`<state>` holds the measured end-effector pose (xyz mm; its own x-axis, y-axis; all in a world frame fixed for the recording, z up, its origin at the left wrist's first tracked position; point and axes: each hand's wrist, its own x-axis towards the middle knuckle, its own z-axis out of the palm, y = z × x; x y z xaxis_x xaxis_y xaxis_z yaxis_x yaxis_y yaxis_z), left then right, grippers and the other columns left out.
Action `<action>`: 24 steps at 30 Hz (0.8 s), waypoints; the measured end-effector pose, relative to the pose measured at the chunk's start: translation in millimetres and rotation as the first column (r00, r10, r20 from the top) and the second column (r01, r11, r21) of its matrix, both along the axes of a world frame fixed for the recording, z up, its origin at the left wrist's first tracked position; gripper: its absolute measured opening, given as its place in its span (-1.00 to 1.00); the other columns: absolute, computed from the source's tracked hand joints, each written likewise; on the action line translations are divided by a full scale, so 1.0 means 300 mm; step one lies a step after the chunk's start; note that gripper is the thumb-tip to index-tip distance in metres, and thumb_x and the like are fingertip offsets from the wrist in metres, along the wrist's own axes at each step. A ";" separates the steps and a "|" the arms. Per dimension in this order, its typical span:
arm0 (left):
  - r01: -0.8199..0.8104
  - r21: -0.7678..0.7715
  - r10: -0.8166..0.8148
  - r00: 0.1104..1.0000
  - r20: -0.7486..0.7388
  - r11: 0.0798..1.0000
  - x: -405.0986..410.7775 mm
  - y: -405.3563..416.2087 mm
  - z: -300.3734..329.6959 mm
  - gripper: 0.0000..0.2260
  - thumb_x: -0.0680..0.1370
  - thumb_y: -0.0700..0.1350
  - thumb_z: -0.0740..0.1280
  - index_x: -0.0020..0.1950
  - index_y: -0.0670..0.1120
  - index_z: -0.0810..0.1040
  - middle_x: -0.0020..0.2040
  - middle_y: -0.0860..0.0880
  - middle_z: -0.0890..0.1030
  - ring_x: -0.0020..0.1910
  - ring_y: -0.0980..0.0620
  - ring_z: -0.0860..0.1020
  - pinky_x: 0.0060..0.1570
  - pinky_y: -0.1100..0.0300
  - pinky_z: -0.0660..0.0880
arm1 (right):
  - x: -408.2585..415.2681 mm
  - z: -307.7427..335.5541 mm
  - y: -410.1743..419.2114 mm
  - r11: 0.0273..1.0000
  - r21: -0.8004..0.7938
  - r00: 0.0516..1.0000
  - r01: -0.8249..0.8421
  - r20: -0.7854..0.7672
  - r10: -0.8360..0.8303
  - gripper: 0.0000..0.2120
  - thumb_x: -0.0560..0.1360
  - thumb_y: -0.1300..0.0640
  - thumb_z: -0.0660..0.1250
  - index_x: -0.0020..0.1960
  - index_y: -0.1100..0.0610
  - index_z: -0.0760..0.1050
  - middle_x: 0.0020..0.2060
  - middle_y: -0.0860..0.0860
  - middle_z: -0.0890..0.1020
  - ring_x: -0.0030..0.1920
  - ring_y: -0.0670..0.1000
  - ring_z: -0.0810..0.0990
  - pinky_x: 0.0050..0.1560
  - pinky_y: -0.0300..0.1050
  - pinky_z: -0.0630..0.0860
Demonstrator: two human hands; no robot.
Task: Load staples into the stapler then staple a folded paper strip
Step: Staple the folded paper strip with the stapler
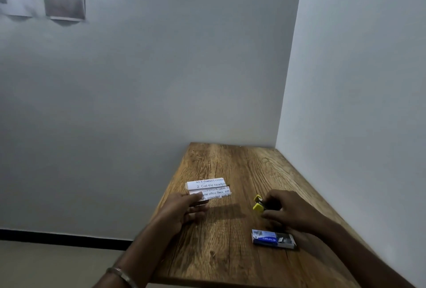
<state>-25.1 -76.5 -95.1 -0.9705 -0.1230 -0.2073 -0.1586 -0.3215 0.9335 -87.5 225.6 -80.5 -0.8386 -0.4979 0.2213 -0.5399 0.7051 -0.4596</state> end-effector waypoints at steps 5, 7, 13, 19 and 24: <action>-0.003 -0.003 0.003 1.000 0.007 1.000 0.007 0.004 0.003 -0.84 0.55 -0.27 0.37 0.09 -0.32 0.58 -0.11 -0.26 0.72 -0.24 -0.10 0.71 -0.40 0.16 0.63 | -0.005 0.006 -0.047 0.992 -0.119 0.996 -0.046 -0.077 0.037 -0.72 0.43 -0.06 0.51 0.01 -0.04 0.45 -0.11 -0.10 0.64 -0.11 -0.19 0.60 -0.12 -0.23 0.57; -0.007 -0.006 0.007 1.000 0.010 1.000 0.006 0.004 0.004 -0.84 0.55 -0.27 0.38 0.09 -0.31 0.58 -0.11 -0.25 0.72 -0.24 -0.10 0.72 -0.40 0.16 0.62 | 0.000 0.009 -0.073 0.985 -0.160 0.993 -0.065 -0.106 0.048 -0.68 0.42 -0.05 0.52 -0.01 -0.05 0.39 -0.13 -0.11 0.62 -0.13 -0.21 0.60 -0.19 -0.27 0.55; -0.007 0.000 0.007 1.000 0.009 1.000 0.007 0.003 0.003 -0.85 0.55 -0.26 0.38 0.08 -0.31 0.59 -0.11 -0.25 0.72 -0.22 -0.11 0.72 -0.37 0.15 0.64 | 0.017 0.018 -0.162 0.962 -0.257 0.989 -0.088 0.091 0.115 -0.82 0.52 0.01 0.43 0.00 -0.02 0.43 -0.22 0.02 0.67 -0.35 -0.11 0.63 -0.34 -0.28 0.53; -0.035 0.014 0.034 0.999 0.019 0.999 0.008 0.004 0.006 -0.88 0.56 -0.27 0.38 0.05 -0.30 0.58 -0.14 -0.24 0.73 -0.26 -0.10 0.72 -0.39 0.15 0.63 | 0.042 0.034 -0.259 0.923 -0.377 0.863 0.083 0.490 0.123 -0.54 0.51 -0.30 0.30 0.14 0.08 0.46 -0.31 -0.02 0.56 -0.43 -0.15 0.45 -0.44 -0.25 0.39; -0.077 0.031 0.077 0.997 0.017 0.997 0.004 0.008 0.007 -0.89 0.55 -0.27 0.38 0.04 -0.29 0.58 -0.17 -0.23 0.73 -0.26 -0.10 0.71 -0.37 0.12 0.65 | 0.044 0.049 -0.326 0.882 -0.417 0.667 0.219 0.724 0.176 -0.49 0.58 -0.28 0.16 0.09 0.17 0.53 -0.41 -0.03 0.51 -0.48 -0.12 0.39 -0.50 -0.28 0.30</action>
<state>-24.1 -74.0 -93.0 -0.9549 -0.1906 -0.2275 -0.1468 -0.3627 0.9203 -74.4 127.8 -65.9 -0.8260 -0.4903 -0.2780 0.1217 0.3264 -0.9374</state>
